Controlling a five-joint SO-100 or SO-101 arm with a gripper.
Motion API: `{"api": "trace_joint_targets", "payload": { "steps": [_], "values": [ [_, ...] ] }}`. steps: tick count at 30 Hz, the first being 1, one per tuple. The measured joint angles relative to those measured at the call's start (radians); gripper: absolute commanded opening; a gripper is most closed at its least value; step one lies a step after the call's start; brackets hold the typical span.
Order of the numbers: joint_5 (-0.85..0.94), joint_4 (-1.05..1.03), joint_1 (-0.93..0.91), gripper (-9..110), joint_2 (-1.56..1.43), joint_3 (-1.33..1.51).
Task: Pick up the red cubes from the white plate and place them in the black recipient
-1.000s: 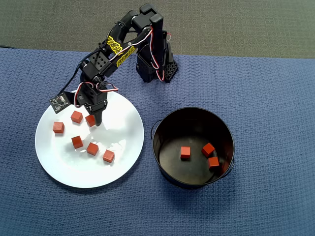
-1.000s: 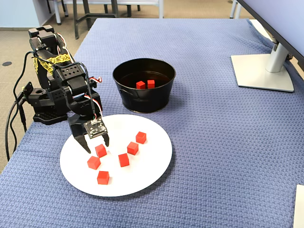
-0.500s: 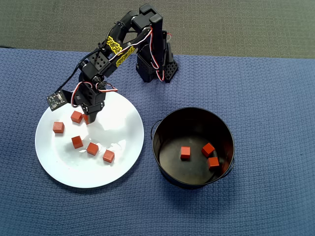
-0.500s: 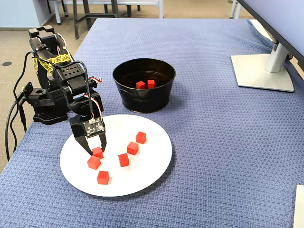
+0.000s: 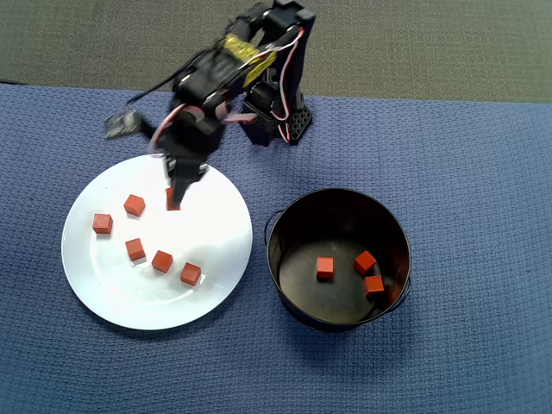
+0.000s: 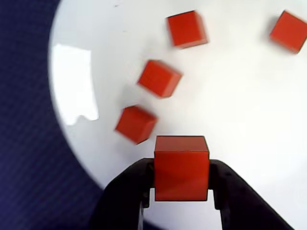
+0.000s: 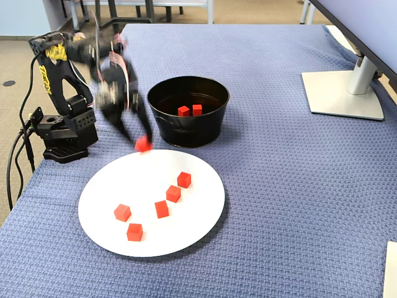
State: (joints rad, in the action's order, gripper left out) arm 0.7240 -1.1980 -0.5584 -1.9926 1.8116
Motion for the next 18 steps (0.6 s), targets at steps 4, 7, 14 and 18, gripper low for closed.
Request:
{"api": "trace_joint_targets", "payload": {
  "steps": [4, 7, 14, 18],
  "values": [
    [-0.262, -0.077, 0.195, 0, -0.094, -0.051],
    [-0.430, -0.094, 0.374, 0, -0.126, -0.054],
    [-0.678, -0.095, 0.758, 32, -0.124, -0.054],
    [-0.615, -0.114, 0.873, 40, -0.101, -0.044]
  ]
}}
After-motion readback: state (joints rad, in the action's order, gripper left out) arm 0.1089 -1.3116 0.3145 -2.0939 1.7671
